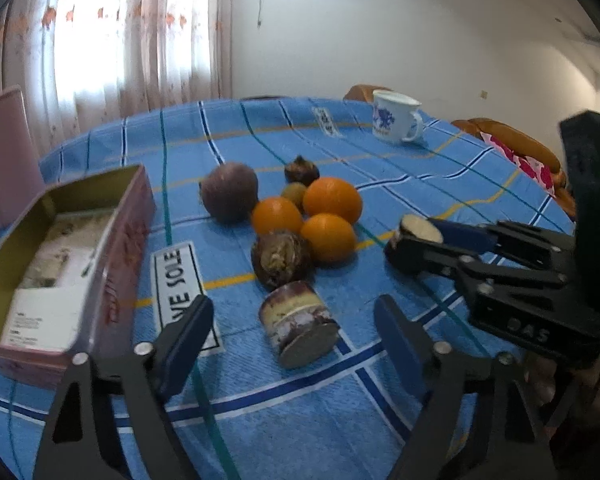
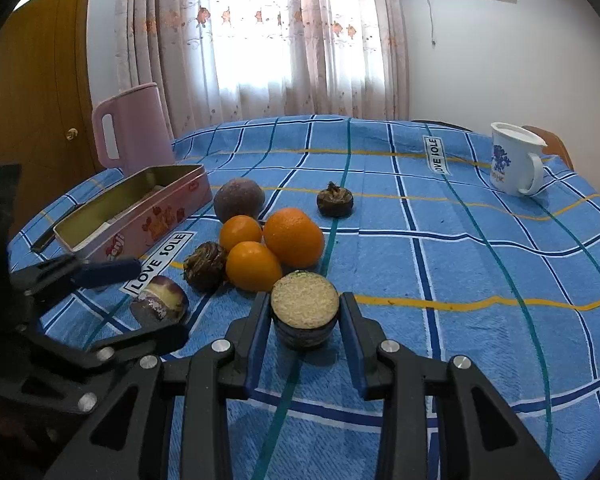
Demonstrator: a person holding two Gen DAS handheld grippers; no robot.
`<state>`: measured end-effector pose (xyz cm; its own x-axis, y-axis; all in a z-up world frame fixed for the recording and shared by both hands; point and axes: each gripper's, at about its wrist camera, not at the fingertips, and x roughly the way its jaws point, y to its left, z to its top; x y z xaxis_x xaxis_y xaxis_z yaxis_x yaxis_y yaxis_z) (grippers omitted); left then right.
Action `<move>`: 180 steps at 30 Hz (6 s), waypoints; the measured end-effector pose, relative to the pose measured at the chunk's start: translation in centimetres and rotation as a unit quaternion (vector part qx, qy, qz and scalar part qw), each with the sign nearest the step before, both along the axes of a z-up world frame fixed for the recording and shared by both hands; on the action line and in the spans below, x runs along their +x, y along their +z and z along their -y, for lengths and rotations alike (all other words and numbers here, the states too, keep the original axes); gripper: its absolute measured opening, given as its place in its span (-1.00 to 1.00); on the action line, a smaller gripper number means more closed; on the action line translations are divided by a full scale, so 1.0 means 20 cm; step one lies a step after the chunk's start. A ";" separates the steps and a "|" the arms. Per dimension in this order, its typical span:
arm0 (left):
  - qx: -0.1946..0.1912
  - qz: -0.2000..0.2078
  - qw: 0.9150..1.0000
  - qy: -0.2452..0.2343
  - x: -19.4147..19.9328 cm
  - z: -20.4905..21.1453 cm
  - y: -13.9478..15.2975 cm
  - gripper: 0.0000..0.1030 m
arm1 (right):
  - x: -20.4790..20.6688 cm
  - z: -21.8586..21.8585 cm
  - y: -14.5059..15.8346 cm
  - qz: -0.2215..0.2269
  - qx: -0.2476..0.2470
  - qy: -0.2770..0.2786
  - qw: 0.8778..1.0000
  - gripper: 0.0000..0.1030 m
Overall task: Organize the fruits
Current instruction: 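Grasp the beige-topped round tin with the right tool while the left tool grasps the brown-labelled tin, then carry both held tins over the open metal tin box with both tools, then lower both tins into the box and open both tools, then grasp an orange with the right tool while the left tool grasps a brown round fruit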
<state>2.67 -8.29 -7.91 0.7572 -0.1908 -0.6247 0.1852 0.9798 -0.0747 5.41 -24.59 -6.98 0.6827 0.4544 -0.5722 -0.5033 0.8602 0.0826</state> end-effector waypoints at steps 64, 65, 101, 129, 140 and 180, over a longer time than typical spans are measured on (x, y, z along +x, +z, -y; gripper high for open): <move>-0.028 0.039 0.987 0.154 0.18 -0.93 0.22 -0.18 | 0.22 -1.00 0.37 0.056 -0.007 0.195 0.979 -0.30; -0.027 0.037 0.987 0.155 0.18 -0.94 0.21 -0.18 | 0.23 -1.02 0.35 0.052 -0.009 0.196 0.979 -0.30; -0.016 -0.006 0.987 0.160 0.25 -1.00 0.12 -0.15 | 0.28 -1.20 0.12 0.003 -0.062 0.204 0.977 -0.29; -0.015 0.066 0.996 0.052 0.04 -0.37 0.23 0.83 | 0.12 -0.25 0.10 0.004 -0.026 0.027 0.999 0.22; -0.001 0.040 0.999 0.029 0.09 -0.23 0.15 0.82 | 0.21 -0.32 0.01 -0.042 -0.064 0.050 0.996 0.14; -0.017 -0.075 0.996 -0.039 0.28 -0.04 -0.01 -0.19 | 0.15 -0.07 0.05 -0.006 -0.003 0.018 1.000 -0.20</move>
